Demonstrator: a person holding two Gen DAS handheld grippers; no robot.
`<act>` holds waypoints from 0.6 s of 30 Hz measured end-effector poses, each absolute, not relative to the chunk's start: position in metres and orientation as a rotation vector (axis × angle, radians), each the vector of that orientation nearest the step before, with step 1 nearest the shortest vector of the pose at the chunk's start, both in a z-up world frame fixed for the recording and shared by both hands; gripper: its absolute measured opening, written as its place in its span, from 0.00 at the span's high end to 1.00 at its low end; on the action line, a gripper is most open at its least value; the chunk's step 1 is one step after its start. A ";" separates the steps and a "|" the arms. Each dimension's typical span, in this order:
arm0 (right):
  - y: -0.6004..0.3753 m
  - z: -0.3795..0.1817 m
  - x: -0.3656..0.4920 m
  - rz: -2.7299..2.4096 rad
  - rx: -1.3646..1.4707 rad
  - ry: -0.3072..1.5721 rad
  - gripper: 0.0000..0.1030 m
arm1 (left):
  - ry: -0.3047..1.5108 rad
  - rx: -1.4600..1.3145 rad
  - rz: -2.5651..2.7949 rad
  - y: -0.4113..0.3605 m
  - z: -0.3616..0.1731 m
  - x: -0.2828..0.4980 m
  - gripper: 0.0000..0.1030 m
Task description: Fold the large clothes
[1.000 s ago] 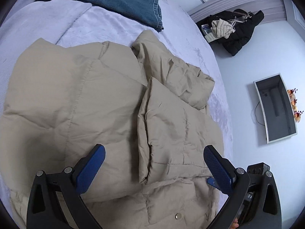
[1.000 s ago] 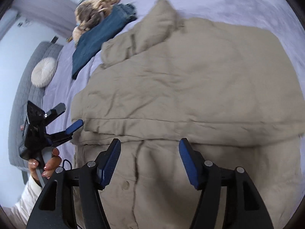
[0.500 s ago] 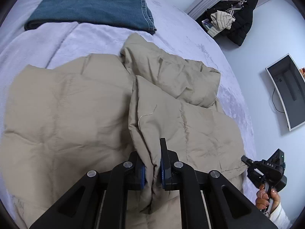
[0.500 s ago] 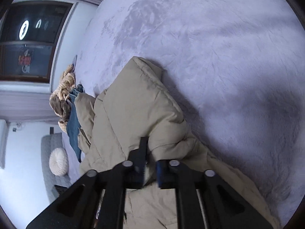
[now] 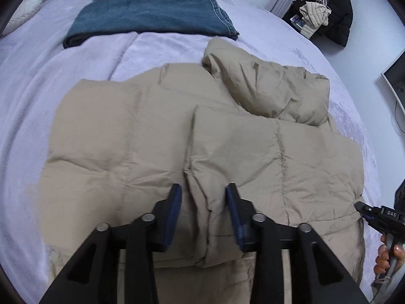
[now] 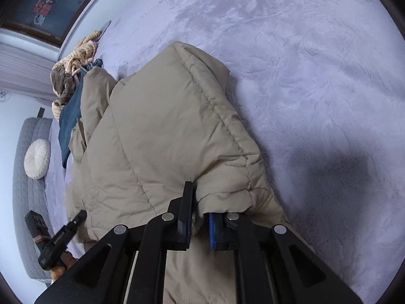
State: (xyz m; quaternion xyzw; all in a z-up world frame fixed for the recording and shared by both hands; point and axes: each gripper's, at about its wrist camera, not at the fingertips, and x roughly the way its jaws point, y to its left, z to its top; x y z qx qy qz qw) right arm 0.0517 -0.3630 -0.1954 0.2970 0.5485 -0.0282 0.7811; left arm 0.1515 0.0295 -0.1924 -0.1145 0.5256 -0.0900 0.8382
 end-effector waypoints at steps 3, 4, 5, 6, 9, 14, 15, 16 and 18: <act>-0.363 -0.172 0.032 -0.089 0.561 1.149 0.62 | 1.069 -0.245 -0.182 0.044 -0.175 0.147 0.47; -0.365 -0.163 0.027 -0.113 0.532 1.117 0.62 | 1.057 -0.250 -0.185 0.048 -0.169 0.147 0.47; -0.369 -0.155 0.025 -0.140 0.509 1.085 0.62 | 1.041 -0.252 -0.192 0.050 -0.164 0.148 0.48; -0.373 -0.150 0.025 -0.164 0.498 1.056 0.62 | 1.027 -0.249 -0.204 0.049 -0.159 0.151 0.54; -0.391 -0.147 0.045 -0.187 0.565 1.016 0.62 | 1.013 -0.227 -0.258 0.033 -0.154 0.163 0.60; -0.379 -0.167 0.098 -0.062 0.602 1.059 0.82 | 1.054 -0.120 -0.234 -0.004 -0.182 0.183 0.60; -0.371 -0.176 0.105 -0.072 0.544 1.095 0.82 | 1.075 -0.099 -0.216 -0.006 -0.193 0.185 0.60; -0.366 -0.184 0.108 -0.085 0.494 1.118 0.82 | 1.093 -0.093 -0.205 -0.007 -0.203 0.188 0.60; -0.362 -0.198 0.111 -0.108 0.415 1.139 0.87 | 1.099 -0.105 -0.205 -0.005 -0.214 0.191 0.60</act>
